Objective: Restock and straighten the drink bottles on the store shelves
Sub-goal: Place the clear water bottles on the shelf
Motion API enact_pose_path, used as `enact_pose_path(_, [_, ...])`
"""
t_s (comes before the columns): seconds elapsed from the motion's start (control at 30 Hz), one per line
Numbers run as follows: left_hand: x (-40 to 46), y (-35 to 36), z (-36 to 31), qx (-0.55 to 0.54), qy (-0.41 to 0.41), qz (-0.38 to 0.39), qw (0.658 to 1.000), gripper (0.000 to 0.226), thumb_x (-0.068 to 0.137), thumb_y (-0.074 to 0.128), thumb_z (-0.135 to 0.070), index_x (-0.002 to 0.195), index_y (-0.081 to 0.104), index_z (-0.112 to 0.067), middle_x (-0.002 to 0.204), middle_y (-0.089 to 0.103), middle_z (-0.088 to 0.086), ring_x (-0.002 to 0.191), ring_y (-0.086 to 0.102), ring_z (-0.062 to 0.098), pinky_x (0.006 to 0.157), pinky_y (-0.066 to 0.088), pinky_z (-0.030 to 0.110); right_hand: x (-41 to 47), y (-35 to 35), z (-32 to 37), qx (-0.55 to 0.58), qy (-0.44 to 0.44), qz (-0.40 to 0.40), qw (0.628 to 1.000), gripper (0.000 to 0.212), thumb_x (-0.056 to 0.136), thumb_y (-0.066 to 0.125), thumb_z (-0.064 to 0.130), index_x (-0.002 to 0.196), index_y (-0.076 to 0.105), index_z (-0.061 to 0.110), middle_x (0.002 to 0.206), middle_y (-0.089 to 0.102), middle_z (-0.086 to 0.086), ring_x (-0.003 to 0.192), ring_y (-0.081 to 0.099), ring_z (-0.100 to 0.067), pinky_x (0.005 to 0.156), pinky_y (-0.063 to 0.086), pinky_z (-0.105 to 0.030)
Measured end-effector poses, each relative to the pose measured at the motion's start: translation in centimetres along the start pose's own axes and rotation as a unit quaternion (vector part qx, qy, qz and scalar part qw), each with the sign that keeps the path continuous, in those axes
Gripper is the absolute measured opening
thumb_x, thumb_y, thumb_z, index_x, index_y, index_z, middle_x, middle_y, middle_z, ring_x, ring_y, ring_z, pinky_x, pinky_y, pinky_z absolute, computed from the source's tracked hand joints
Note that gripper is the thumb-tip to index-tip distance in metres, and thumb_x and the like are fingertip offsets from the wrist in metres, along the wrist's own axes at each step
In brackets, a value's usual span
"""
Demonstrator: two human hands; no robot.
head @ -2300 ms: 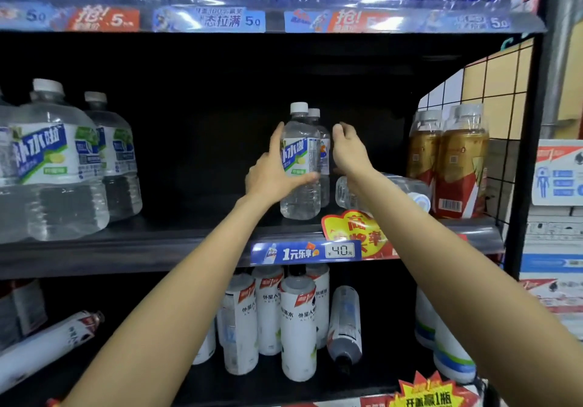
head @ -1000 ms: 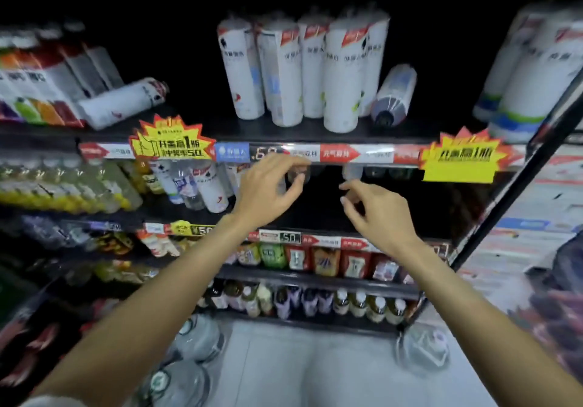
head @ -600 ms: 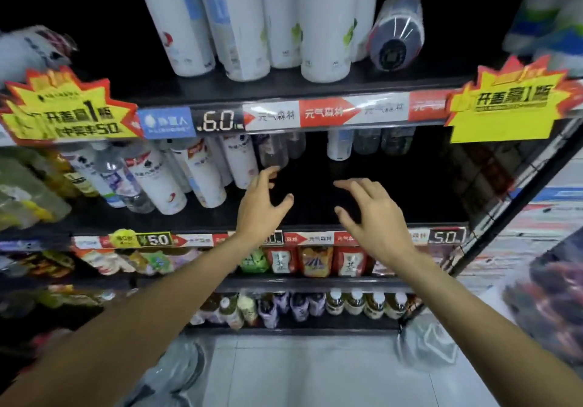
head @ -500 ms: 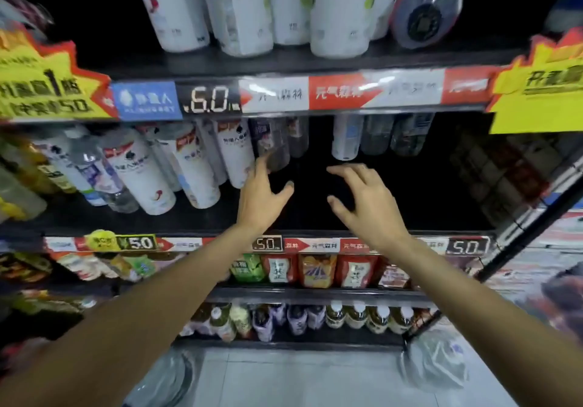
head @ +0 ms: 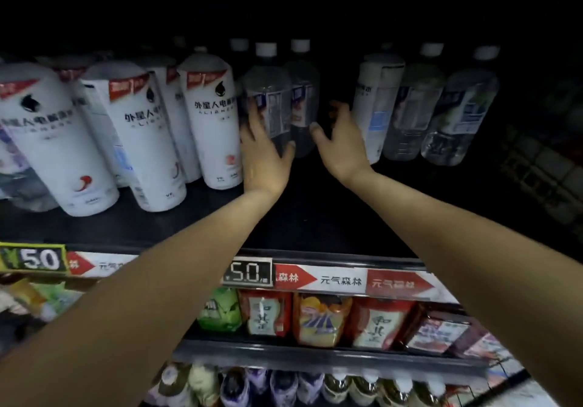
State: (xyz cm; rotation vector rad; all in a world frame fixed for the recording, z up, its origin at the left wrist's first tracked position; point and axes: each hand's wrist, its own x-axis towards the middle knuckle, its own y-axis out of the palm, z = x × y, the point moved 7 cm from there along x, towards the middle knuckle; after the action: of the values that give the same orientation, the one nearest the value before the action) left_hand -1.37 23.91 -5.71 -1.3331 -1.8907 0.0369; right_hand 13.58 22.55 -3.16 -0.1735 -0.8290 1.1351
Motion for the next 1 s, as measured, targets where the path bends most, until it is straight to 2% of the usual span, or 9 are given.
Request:
enact_pose_path(0.17, [0.7,0.6,-0.2,0.093,0.069,-0.013,0.993,0.099,0.086,0.069,-0.033,0.152,0.000,-0.006,0.151,0.019,0.025,0.138,0.028,0.036,0.112,0.031,0.043,3.1,0.7,-1.4,0.006,-0.050,-0.054,0.997,0.070,0.093,0.057,0.027,0.149,0.018,0.012,0.146,0.035,-0.015,0.133,0.038,-0.027,0.106,0.032,-0.030])
enact_pose_path(0.3, [1.4,0.6,0.4,0.125,0.095,-0.004,0.988,0.104,0.085,0.070,-0.030,0.151,-0.007,-0.008,0.149,0.020,0.028,0.136,0.030,0.039,0.113,0.029,0.043,5.1,2.4,-2.1,0.028,-0.040,0.007,0.999,0.089,0.086,0.067,0.033,0.151,0.007,0.022,0.146,0.033,-0.014,0.130,0.040,-0.026,0.100,0.034,-0.027])
enact_pose_path(0.37, [1.8,0.2,0.8,0.123,0.096,0.008,0.988,0.107,0.084,0.071,-0.031,0.151,-0.010,-0.011,0.144,0.027,0.029,0.132,0.035,0.040,0.109,0.028,0.040,5.9,3.5,-1.9,0.079,-0.038,0.035,0.996,0.100,0.079,0.073,0.035,0.150,0.002,0.025,0.145,0.038,-0.011,0.128,0.045,-0.025,0.107,0.038,-0.036])
enact_pose_path(0.53, [2.3,-0.3,1.2,0.095,0.098,0.028,0.990,0.119,0.073,0.079,-0.038,0.152,-0.007,-0.012,0.137,0.032,0.030,0.128,0.036,0.037,0.108,0.028,0.041,6.4,4.1,-1.9,0.108,-0.034,0.057,0.992,0.107,0.077,0.077,0.032,0.149,-0.002,0.023,0.142,0.044,-0.008,0.125,0.050,-0.021,0.105,0.043,-0.040])
enact_pose_path(0.63, [2.8,-0.1,1.4,0.041,0.087,0.035,0.995,0.119,0.069,0.082,-0.034,0.151,-0.001,-0.011,0.142,0.029,0.026,0.133,0.033,0.036,0.112,0.029,0.044,5.8,2.8,-1.4,0.030,-0.025,0.027,0.999,0.108,0.077,0.076,0.033,0.148,-0.004,0.020,0.141,0.039,-0.016,0.122,0.050,-0.029,0.099,0.044,-0.036])
enact_pose_path(0.73, [2.8,0.2,1.9,-0.097,0.058,0.068,0.991,0.113,0.072,0.078,-0.041,0.149,-0.003,-0.022,0.148,0.029,0.013,0.134,0.037,0.021,0.113,0.032,0.040,3.2,0.7,-0.4,-0.056,-0.033,0.000,0.998,0.108,0.078,0.074,0.037,0.150,-0.006,0.019,0.140,0.038,-0.018,0.116,0.053,-0.034,0.090,0.044,-0.035])
enact_pose_path(0.8, [2.5,0.0,1.8,-0.125,0.035,0.078,0.988,0.107,0.077,0.076,-0.038,0.149,-0.003,-0.023,0.149,0.035,0.007,0.130,0.043,0.014,0.110,0.036,0.035,1.0,-1.0,0.3,-0.079,-0.039,-0.002,0.996,0.110,0.076,0.075,0.040,0.150,-0.006,0.022,0.143,0.038,-0.016,0.113,0.056,-0.033,0.088,0.049,-0.037])
enact_pose_path(0.87, [1.9,-0.7,1.5,-0.092,0.001,0.080,0.993,0.107,0.075,0.079,-0.039,0.149,0.003,-0.023,0.145,0.044,0.004,0.126,0.050,0.018,0.105,0.042,0.039,-1.1,-2.4,0.4,-0.064,-0.012,0.004,0.998,0.112,0.073,0.078,0.038,0.149,-0.003,0.025,0.144,0.038,-0.011,0.115,0.055,-0.029,0.091,0.050,-0.041])
enact_pose_path(1.0, [-0.3,-3.0,-0.5,0.006,-0.043,0.104,0.994,0.090,0.064,0.084,-0.042,0.136,0.037,-0.014,0.128,0.055,0.006,0.114,0.055,0.023,0.095,0.046,0.036,-4.8,-4.3,0.8,0.016,0.077,0.026,0.997,0.100,0.063,0.085,0.033,0.141,0.024,0.016,0.137,0.046,-0.005,0.123,0.049,-0.021,0.101,0.044,-0.039])
